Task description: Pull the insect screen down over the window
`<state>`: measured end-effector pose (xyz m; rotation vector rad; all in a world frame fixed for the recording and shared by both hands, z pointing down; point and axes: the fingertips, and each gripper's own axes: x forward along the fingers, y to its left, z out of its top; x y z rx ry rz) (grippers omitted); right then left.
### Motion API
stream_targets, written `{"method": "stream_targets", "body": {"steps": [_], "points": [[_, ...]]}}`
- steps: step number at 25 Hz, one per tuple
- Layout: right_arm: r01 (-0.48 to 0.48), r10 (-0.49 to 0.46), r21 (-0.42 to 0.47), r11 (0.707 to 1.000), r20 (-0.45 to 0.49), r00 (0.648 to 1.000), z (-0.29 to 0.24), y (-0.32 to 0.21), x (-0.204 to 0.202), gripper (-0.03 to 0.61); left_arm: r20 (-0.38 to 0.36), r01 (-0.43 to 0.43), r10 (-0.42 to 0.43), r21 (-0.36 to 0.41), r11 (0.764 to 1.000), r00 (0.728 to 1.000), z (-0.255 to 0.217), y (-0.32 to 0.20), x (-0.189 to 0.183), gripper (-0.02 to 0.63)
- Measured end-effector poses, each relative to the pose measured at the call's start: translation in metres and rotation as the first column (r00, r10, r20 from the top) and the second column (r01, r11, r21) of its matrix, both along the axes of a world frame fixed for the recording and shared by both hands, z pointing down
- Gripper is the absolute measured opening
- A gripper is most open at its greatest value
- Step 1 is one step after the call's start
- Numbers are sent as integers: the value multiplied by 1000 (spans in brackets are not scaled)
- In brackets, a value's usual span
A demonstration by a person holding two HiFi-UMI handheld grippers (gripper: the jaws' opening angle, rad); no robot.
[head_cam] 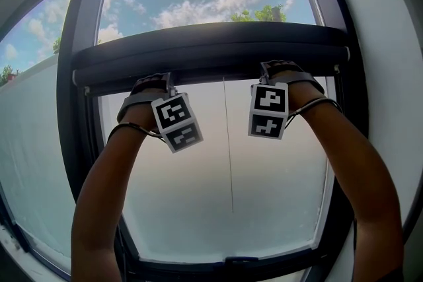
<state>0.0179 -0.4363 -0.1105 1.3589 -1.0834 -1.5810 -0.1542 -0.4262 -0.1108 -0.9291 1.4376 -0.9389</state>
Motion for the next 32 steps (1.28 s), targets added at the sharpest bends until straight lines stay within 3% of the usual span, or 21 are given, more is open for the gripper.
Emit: {"method": "stream_targets", "body": {"steps": [3, 8, 16, 23, 32], "points": [[3, -3, -1, 1000, 3, 1000, 2, 0, 0, 169, -6, -13, 13, -13, 1000, 1000, 3, 1, 0, 227], [17, -16, -18, 1000, 20, 1000, 14, 1, 0, 169, -30, -46, 43, -100, 994, 999, 15, -1, 1, 227], [11, -10, -59, 998, 15, 1000, 39, 1, -2, 169, -51, -56, 49, -145, 988, 997, 42, 1, 0, 227], [-24, 23, -136, 990, -9, 1000, 79, 2, 0, 169, -64, -109, 93, -310, 945, 994, 86, 5, 1, 227], [-77, 80, -155, 985, 14, 997, 106, 0, 0, 169, -32, -80, 74, -354, 932, 997, 114, 6, -2, 227]]}}
